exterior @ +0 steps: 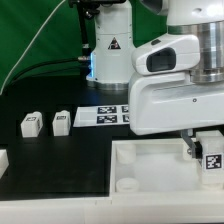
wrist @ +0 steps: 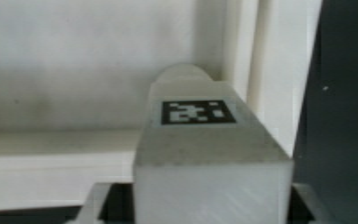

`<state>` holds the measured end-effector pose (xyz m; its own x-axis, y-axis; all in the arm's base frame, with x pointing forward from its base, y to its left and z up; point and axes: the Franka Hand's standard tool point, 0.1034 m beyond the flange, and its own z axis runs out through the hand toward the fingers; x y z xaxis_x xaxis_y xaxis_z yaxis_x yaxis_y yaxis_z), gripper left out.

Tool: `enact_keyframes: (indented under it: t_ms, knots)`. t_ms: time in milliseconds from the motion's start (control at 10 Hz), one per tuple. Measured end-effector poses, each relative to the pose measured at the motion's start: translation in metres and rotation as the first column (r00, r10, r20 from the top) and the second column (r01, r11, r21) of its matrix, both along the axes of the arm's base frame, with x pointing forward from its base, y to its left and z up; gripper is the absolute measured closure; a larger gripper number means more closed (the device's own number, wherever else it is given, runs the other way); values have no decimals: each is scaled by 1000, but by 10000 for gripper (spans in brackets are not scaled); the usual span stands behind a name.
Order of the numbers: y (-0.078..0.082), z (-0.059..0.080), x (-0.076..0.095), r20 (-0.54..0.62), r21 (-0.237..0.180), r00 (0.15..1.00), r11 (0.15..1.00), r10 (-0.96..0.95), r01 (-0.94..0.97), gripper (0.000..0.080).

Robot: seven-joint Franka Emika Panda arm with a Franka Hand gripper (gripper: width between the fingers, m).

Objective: Assemble one leg

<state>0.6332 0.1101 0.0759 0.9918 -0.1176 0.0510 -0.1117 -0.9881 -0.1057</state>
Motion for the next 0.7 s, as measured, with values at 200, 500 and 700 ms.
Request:
enact_keyframes:
  t_ms: [200, 500, 700]
  knots:
    - [0, -1, 0, -14, 10, 992, 992, -124, 125, 507]
    - [-5, -2, -3, -53, 32, 838, 838, -543, 545, 506]
    - [-5, -2, -4, -79, 25, 690, 690, -720, 723, 506]
